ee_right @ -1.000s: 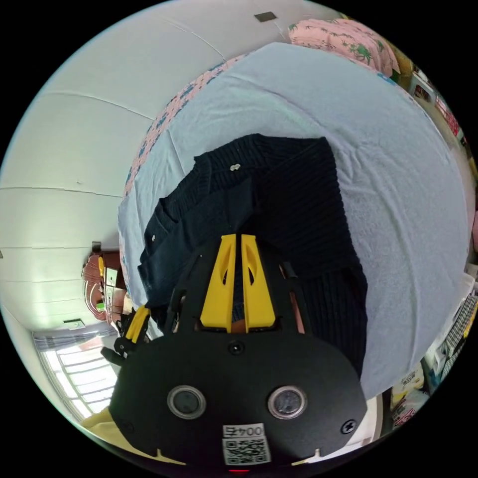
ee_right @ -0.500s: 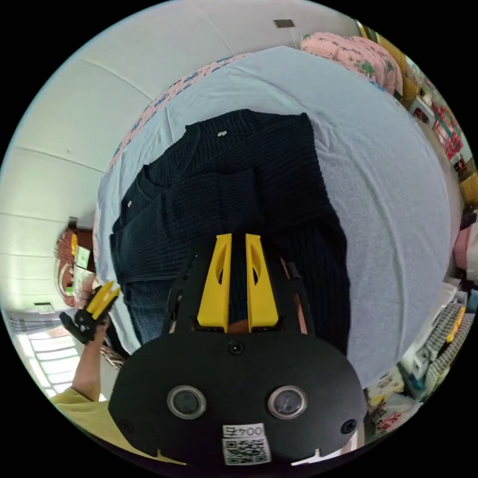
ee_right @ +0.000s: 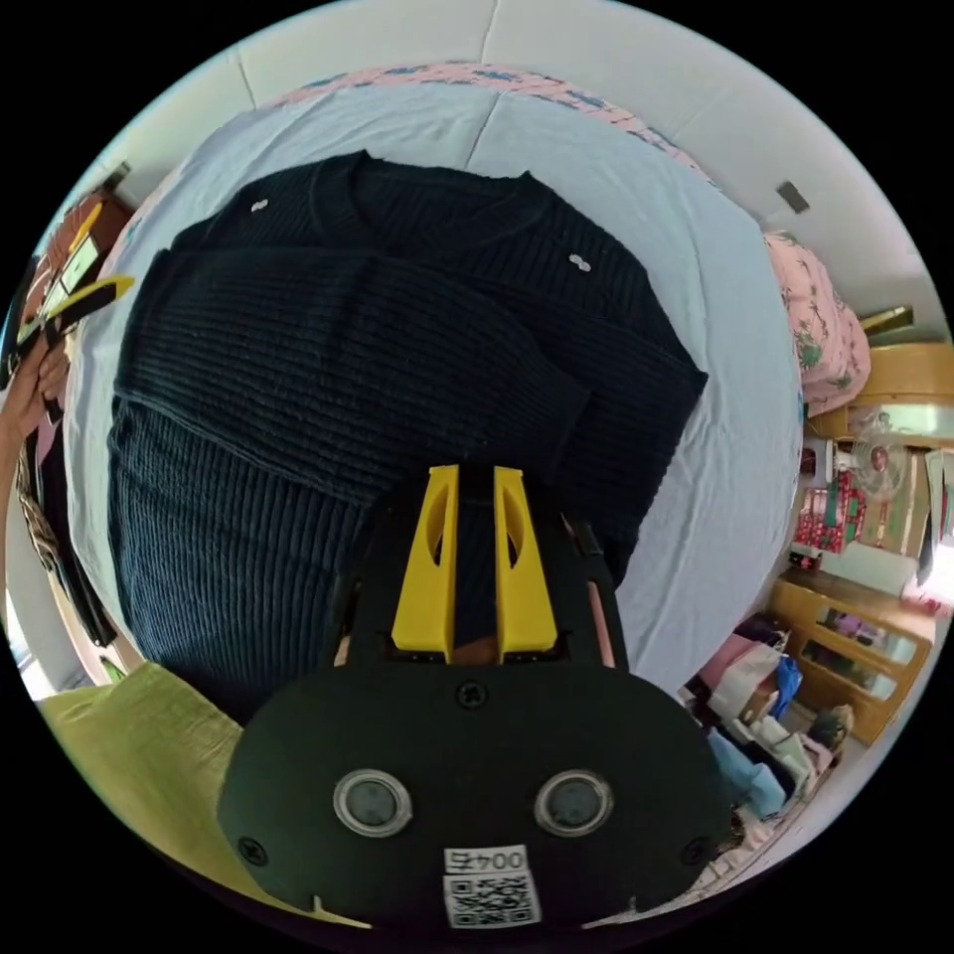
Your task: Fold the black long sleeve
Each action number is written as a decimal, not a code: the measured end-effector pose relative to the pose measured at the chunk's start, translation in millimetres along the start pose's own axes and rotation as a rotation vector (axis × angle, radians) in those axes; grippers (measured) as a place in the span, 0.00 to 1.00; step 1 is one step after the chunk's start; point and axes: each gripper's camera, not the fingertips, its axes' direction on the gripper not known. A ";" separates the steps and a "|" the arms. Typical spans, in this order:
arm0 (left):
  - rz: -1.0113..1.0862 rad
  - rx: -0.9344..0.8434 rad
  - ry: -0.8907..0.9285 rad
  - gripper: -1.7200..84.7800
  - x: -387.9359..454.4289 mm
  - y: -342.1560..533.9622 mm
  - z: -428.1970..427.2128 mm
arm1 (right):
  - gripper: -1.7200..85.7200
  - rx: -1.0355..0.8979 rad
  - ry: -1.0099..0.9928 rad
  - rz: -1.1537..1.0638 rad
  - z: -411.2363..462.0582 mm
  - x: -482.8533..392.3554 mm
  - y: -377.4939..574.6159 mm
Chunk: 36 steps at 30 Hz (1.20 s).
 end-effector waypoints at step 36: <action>-0.124 0.090 0.453 0.08 -110.2 -21.5 -7.9 | 0.09 -0.176 -0.024 -0.135 138.5 -36.9 -63.0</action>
